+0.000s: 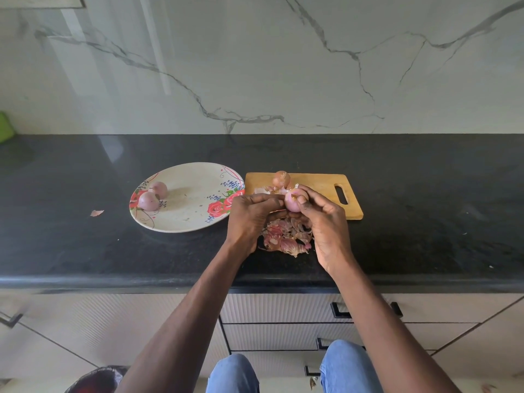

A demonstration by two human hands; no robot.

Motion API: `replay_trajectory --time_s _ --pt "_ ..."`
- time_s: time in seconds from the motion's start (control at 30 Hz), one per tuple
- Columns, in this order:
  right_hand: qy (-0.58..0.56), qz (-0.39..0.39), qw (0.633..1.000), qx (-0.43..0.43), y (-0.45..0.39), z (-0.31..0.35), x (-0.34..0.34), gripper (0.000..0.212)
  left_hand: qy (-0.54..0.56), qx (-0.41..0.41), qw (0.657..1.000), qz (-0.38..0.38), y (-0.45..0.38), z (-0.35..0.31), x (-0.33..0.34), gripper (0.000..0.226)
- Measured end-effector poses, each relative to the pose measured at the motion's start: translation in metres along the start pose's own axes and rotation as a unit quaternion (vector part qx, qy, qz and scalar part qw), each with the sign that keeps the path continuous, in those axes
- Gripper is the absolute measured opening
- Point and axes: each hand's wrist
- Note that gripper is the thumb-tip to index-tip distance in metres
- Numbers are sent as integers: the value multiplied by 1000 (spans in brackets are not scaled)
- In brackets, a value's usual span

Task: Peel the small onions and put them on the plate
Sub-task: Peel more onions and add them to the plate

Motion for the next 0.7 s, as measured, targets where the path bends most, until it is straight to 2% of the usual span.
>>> replay_trajectory --time_s 0.3,0.53,0.63,0.7 --pt "21 -4 999 -24 2 3 0 28 20 -12 1000 13 -1 1 -1 6" --pt "21 -6 1000 -15 1 1 1 24 0 7 1000 3 -3 5 -1 14" --pt "34 -16 999 -30 2 0 0 31 16 5 1000 4 -2 4 -2 13" --pt "39 -21 998 -40 1 -1 0 36 -11 23 1000 7 -4 7 -6 10"
Point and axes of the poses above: each hand's wrist, its own y-axis away from the middle knuckle, its own x-axis out of the palm, z = x × y, and after that the axes turned 10 degrees about y, right-handed
